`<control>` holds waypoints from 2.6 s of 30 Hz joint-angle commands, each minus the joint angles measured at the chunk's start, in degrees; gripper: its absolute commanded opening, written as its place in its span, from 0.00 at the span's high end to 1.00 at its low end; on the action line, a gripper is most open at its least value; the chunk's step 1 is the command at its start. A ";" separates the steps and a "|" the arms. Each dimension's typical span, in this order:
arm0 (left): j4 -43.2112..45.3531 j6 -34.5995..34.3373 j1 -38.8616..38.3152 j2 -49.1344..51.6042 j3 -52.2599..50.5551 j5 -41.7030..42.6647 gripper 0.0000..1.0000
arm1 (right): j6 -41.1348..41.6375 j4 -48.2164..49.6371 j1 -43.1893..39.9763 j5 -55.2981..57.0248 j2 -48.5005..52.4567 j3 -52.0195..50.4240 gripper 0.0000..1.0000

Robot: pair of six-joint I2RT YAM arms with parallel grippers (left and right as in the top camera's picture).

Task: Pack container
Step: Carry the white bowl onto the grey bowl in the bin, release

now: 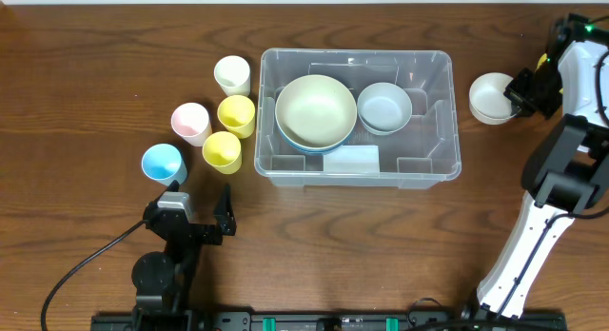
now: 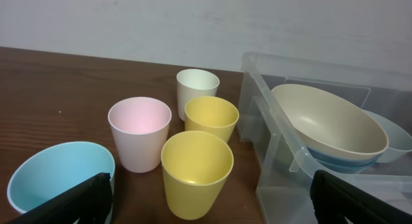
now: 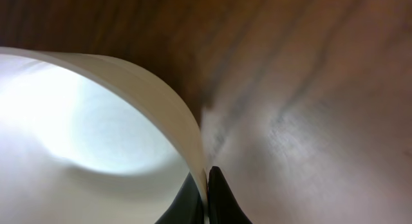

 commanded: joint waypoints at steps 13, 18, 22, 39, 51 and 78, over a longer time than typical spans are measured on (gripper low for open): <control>-0.55 -0.28 0.35 -0.35 -1.77 -0.48 0.02 | 1.81 -2.54 0.33 -3.04 -34.14 9.20 0.99; -0.55 -0.28 0.35 -0.35 -1.77 -0.48 0.02 | -0.79 -2.43 9.03 -9.57 -41.83 9.18 0.99; -0.57 -0.28 0.35 -0.35 -1.77 -0.48 0.02 | -2.25 -4.17 19.74 -2.80 -41.70 8.52 0.99; -0.57 -0.26 0.35 -0.35 -1.77 -0.48 0.02 | -0.92 -5.57 29.81 -0.76 -20.44 -0.81 0.99; -0.55 -0.26 0.35 -0.35 -1.77 -0.48 0.02 | -0.90 -4.26 29.79 -3.08 -14.56 -2.60 0.99; -0.55 -0.26 0.35 -0.35 -1.77 -0.48 0.02 | -0.26 6.60 29.40 -3.69 -14.51 -15.37 0.53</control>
